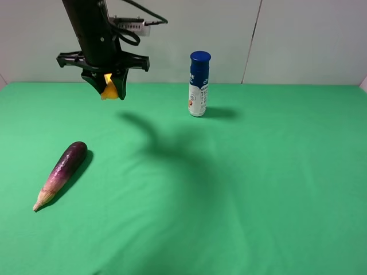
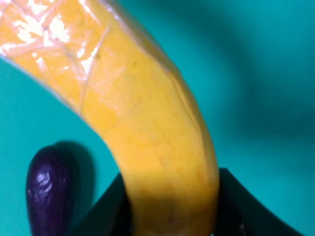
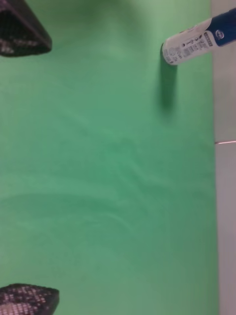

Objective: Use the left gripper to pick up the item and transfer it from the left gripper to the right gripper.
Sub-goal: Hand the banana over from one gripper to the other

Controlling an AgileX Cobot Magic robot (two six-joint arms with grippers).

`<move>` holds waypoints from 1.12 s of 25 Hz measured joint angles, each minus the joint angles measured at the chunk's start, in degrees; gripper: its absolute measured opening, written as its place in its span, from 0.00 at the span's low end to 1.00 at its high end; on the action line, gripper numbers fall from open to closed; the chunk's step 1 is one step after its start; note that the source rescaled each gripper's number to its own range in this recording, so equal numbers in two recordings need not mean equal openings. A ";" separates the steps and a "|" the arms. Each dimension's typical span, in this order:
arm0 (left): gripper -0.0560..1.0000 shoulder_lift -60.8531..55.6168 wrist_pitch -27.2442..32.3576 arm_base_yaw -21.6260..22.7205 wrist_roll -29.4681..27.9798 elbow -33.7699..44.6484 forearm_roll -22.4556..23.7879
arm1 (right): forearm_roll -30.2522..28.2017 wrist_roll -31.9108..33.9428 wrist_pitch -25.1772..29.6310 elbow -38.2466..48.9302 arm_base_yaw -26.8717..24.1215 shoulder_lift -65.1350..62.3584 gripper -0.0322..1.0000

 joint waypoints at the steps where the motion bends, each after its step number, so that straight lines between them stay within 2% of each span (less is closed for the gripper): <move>1: 0.05 -0.61 0.79 -0.55 1.12 0.00 0.00 | 0.00 0.00 0.00 0.00 0.00 0.00 1.00; 4: 0.05 -2.76 2.58 -2.60 4.63 0.00 -0.06 | 0.00 0.00 0.00 0.00 0.00 0.00 1.00; 12: 0.05 -7.71 2.73 -7.58 10.97 0.00 -0.37 | 0.00 0.00 0.00 0.00 0.00 0.00 1.00; 22: 0.05 -9.52 2.73 -9.26 20.91 0.00 -9.71 | -0.41 0.00 0.00 0.00 0.00 0.00 1.00; 28: 0.05 -9.52 2.73 -9.26 21.81 0.00 -10.62 | -0.91 0.00 0.00 0.00 0.00 0.00 1.00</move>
